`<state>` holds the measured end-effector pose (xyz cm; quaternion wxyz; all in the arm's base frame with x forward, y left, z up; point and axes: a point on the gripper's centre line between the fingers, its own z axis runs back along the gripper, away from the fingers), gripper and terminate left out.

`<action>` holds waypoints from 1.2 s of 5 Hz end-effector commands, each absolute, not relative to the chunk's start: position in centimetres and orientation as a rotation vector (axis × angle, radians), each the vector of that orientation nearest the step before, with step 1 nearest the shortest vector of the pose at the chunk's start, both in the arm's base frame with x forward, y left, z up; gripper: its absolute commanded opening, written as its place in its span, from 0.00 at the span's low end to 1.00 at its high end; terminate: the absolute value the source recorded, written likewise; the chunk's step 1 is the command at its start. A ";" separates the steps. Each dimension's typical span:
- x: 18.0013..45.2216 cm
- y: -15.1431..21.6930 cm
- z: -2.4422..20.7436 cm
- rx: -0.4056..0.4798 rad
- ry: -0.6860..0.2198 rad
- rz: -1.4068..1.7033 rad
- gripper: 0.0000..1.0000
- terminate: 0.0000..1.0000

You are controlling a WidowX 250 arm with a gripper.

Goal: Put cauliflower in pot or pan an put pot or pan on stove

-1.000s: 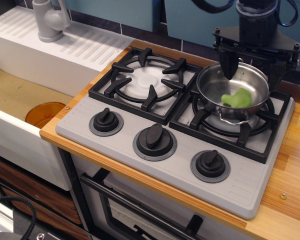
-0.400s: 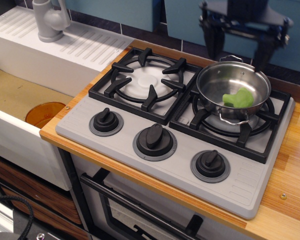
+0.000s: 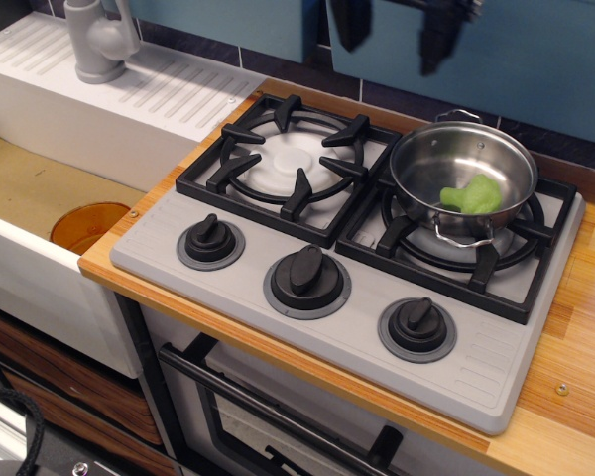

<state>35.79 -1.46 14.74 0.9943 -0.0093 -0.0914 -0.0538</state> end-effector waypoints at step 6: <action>36.9 -2.5 8.3 0.046 -0.410 -0.100 1.00 0.00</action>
